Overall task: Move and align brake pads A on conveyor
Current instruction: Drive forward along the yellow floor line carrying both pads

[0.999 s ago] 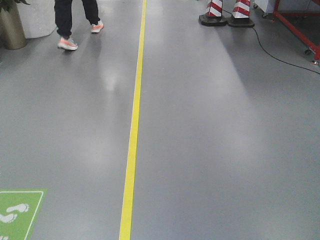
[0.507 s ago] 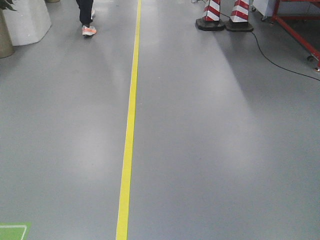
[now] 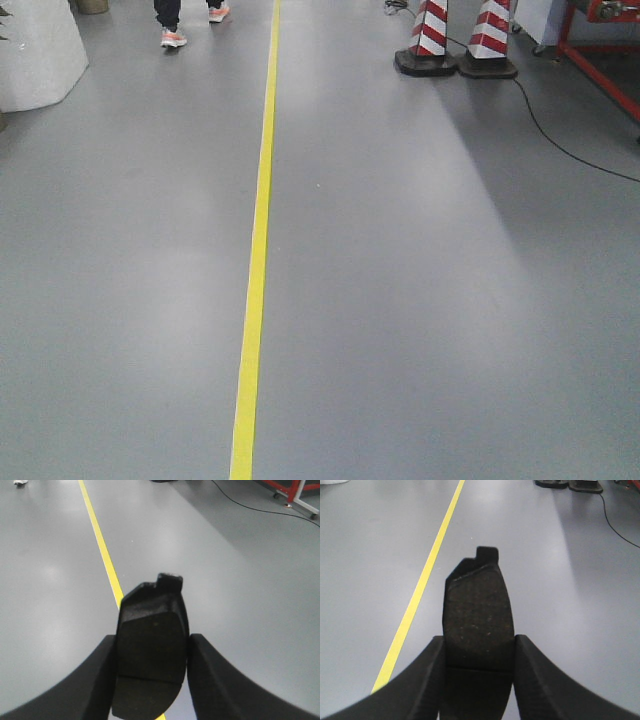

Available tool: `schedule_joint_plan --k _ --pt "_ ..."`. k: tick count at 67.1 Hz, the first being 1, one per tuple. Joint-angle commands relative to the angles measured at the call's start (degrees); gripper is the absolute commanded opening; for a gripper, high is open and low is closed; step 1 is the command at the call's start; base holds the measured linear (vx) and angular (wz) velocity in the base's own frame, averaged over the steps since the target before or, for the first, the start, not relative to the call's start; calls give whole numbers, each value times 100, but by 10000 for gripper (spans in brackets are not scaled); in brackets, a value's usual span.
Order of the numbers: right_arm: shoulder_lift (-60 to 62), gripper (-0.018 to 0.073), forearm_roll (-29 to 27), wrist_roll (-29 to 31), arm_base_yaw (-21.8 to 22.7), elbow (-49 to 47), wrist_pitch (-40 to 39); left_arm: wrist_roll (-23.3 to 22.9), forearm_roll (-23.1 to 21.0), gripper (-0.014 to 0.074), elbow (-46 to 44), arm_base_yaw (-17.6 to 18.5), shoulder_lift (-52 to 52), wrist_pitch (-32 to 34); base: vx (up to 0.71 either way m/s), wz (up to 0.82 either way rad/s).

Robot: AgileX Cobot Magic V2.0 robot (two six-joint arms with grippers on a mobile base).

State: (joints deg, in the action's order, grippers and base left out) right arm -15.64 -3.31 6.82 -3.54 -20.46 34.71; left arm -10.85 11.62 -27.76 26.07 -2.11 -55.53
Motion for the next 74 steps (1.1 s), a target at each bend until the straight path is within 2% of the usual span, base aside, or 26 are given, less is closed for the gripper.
schedule_joint_plan --k 1,74 --pt "-40 -7 19 58 4 -183 -543 -17 65 -6 -143 -1 -81 519 63 5" --pt "-40 -7 19 58 4 -183 -543 -17 65 -6 -143 -1 -89 520 73 4"
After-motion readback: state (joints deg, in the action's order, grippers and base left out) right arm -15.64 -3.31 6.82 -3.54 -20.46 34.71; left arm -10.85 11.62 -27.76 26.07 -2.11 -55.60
